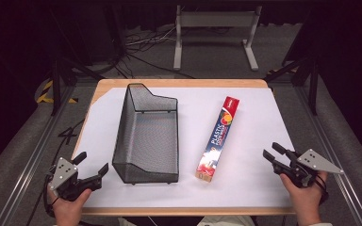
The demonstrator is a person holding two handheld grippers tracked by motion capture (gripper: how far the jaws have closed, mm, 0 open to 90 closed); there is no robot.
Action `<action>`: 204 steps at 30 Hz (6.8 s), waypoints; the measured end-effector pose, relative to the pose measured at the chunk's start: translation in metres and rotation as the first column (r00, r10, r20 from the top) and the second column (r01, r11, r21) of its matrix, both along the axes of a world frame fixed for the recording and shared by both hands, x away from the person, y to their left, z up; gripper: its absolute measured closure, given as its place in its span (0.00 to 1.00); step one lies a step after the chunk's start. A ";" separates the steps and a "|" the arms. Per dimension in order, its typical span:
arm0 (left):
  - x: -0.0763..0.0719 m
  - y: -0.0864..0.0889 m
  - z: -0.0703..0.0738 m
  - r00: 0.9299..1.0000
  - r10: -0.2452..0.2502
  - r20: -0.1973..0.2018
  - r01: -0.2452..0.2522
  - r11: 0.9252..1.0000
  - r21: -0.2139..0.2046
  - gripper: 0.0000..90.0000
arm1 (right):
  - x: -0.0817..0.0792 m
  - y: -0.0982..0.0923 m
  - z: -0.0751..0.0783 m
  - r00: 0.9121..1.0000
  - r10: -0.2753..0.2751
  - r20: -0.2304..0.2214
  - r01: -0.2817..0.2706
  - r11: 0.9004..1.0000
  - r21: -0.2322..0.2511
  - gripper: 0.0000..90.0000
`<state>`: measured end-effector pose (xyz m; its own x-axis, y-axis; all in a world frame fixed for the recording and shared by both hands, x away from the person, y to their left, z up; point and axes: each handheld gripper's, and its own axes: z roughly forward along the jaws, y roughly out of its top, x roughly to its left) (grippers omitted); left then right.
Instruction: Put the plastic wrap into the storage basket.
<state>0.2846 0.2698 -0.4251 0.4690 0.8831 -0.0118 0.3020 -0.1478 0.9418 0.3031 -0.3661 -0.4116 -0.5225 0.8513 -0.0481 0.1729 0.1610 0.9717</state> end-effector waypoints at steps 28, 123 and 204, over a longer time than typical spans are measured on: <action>-0.001 -0.005 -0.003 0.999 -0.003 -0.033 0.004 1.000 0.029 0.17 | 0.009 0.022 0.022 0.981 0.114 -0.159 -0.118 0.993 -0.014 0.78; -0.002 -0.005 -0.006 0.999 -0.006 -0.044 0.008 0.999 0.043 0.17 | 0.098 0.232 0.015 0.675 0.241 -0.698 -0.608 0.717 -0.340 1.00; -0.001 -0.006 -0.006 0.999 -0.006 -0.047 0.008 0.999 0.042 0.17 | 0.071 0.123 0.020 0.526 0.053 -0.849 -0.580 0.753 -0.312 1.00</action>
<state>0.2832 0.2640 -0.4309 0.4751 0.8799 0.0034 0.3447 -0.1896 0.9194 0.3741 -0.2429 -0.3915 -0.7981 0.5815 0.1576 0.6025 0.7678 0.2179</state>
